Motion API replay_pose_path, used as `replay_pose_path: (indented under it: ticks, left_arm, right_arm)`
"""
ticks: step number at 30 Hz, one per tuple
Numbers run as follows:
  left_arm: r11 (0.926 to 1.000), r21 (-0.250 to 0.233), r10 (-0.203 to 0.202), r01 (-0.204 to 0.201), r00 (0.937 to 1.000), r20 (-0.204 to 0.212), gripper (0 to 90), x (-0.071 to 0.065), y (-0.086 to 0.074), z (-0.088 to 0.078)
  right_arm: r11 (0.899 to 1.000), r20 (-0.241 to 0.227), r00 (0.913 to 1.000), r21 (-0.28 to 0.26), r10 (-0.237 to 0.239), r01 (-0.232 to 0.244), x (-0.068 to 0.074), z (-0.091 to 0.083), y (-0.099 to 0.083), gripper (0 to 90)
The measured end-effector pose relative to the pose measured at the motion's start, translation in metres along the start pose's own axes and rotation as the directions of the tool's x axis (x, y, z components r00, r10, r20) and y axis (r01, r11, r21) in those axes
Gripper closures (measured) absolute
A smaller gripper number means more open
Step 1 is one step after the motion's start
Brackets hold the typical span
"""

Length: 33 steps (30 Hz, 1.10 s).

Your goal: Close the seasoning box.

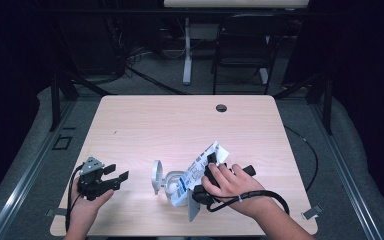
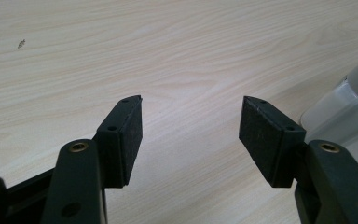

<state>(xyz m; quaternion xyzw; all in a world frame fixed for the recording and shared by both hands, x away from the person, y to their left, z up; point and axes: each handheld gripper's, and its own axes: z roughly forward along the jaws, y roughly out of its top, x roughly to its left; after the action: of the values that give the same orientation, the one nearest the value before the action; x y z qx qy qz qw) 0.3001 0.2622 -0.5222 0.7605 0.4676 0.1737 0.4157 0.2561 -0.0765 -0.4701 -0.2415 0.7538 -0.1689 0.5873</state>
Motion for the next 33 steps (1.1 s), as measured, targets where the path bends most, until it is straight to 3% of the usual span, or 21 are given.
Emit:
replay_pose_path:
  ticks: [6,11,20,25,29,31,33]
  left_arm:
    - [1.0000,0.002,-0.002,0.002,1.0000,0.000,40.0,0.000,0.000,0.001]
    - [1.0000,0.003,0.007,-0.007,1.0000,-0.003,40.0,0.000,0.000,-0.001]
    - [1.0000,0.001,0.000,0.000,1.0000,-0.007,40.0,-0.001,0.000,-0.002]
    - [1.0000,-0.010,-0.002,0.002,1.0000,-0.003,40.0,-0.003,0.002,-0.003]
    - [0.9998,-0.017,-0.009,0.008,1.0000,-0.002,40.0,-0.004,0.004,-0.004]
    - [0.9998,-0.018,-0.002,0.002,1.0000,0.002,40.0,-0.004,0.005,-0.004]
    - [0.9998,-0.017,-0.003,0.003,1.0000,0.004,40.0,-0.006,0.006,-0.004]
  right_arm:
    - [1.000,-0.003,0.9999,0.005,0.013,-0.013,0.000,-0.001,0.000,88.3]
    - [0.996,-0.018,0.9964,-0.037,0.082,-0.083,0.003,0.001,-0.002,88.7]
    - [0.987,-0.053,0.9870,-0.037,0.152,-0.154,0.005,0.001,-0.004,89.1]
    - [0.973,-0.093,0.9711,-0.049,0.220,-0.225,0.005,0.002,-0.007,89.2]
    - [0.950,-0.130,0.9459,-0.061,0.297,-0.307,0.008,0.004,-0.010,89.4]
    - [0.949,-0.132,0.9435,-0.048,0.304,-0.312,0.009,0.001,-0.010,89.6]
    - [0.938,-0.145,0.9321,-0.057,0.332,-0.343,0.010,0.002,-0.009,89.9]
